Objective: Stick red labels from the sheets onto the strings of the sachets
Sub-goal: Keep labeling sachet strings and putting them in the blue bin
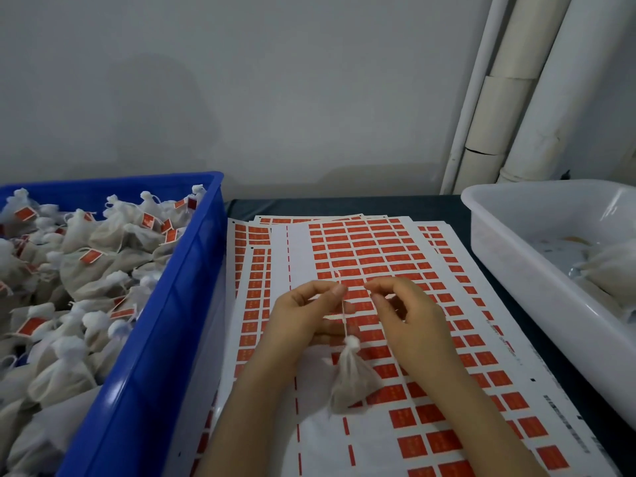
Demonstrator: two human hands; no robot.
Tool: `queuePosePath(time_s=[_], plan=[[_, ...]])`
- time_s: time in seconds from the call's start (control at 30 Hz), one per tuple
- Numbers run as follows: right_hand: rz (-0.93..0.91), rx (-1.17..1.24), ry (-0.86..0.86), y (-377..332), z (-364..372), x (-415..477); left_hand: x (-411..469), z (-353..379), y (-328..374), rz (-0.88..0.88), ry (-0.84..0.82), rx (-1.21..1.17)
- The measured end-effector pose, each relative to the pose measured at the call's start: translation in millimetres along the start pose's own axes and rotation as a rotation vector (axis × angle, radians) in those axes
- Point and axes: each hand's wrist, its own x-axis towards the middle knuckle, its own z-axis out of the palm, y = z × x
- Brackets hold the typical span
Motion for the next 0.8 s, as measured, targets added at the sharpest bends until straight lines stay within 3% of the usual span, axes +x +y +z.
queuePosePath(time_s=[0.2, 0.37, 0.8], plan=[[0.123, -0.209, -0.166, -7.2, -13.2, -38.5, 2.1, -4.6, 1.8, 0.112, 0.192, -0.157], [0.170, -0.192, -0.318, -5.7, 7.8, -81.6, 3.3, -2.8, -1.0, 0.161, 0.283, -0.249], [0.056, -0.382, -0.414, 9.3, 15.2, -91.8, 0.5, 4.3, -8.0, 0.189, 0.271, -0.227]])
